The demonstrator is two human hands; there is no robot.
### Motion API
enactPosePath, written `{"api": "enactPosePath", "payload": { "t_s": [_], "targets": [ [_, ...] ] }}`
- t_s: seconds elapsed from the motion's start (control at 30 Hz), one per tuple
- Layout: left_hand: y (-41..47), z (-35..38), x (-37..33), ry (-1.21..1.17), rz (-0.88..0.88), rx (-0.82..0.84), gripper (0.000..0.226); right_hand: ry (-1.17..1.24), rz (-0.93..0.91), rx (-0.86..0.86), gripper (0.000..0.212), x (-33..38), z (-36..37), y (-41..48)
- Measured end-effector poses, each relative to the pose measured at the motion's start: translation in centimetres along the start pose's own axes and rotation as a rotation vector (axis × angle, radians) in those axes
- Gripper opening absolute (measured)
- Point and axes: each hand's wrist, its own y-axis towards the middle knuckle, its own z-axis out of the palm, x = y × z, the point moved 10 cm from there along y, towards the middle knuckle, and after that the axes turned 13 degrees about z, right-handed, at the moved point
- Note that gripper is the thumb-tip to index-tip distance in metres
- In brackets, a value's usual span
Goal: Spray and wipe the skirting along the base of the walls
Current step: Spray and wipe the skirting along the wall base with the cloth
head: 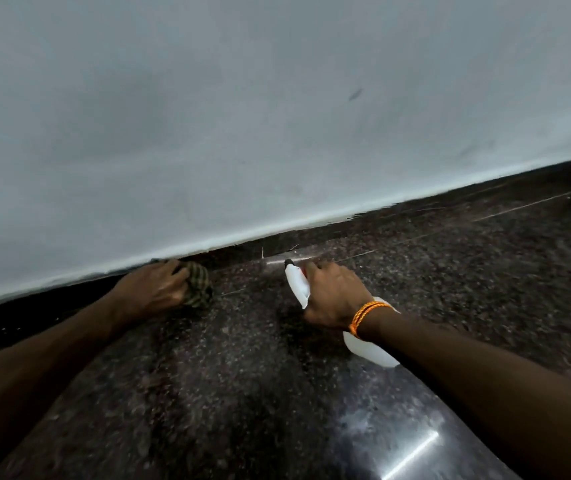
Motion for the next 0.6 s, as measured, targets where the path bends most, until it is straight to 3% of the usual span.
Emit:
{"api": "enactPosePath", "payload": {
  "t_s": [0.1, 0.2, 0.27, 0.43, 0.6],
  "targets": [
    [1.6, -1.3, -0.2, 0.037, 0.051, -0.026, 0.03, 0.08, 0.066, 0.016, 0.052, -1.8, 0.3, 0.2],
    [2.5, -3.0, -0.3, 0.066, 0.116, -0.102, 0.03, 0.292, 0.17, -0.02, 0.033, -3.4, 0.3, 0.7],
    [3.3, -3.6, -0.3, 0.096, 0.14, -0.139, 0.027, 0.556, 0.29, 0.013, 0.017, -4.5, 1.4, 0.6],
    [5.2, -3.9, -0.7, 0.098, 0.209, -0.114, 0.029, 1.324, 0.611, 0.182, 0.011, -5.3, 5.4, -0.4],
    [7.8, -5.6, -0.4, 0.077, 0.236, -0.054, 0.027, 1.656, 0.801, 0.251, 0.013, -5.2, 7.4, -0.5]
  ]
}}
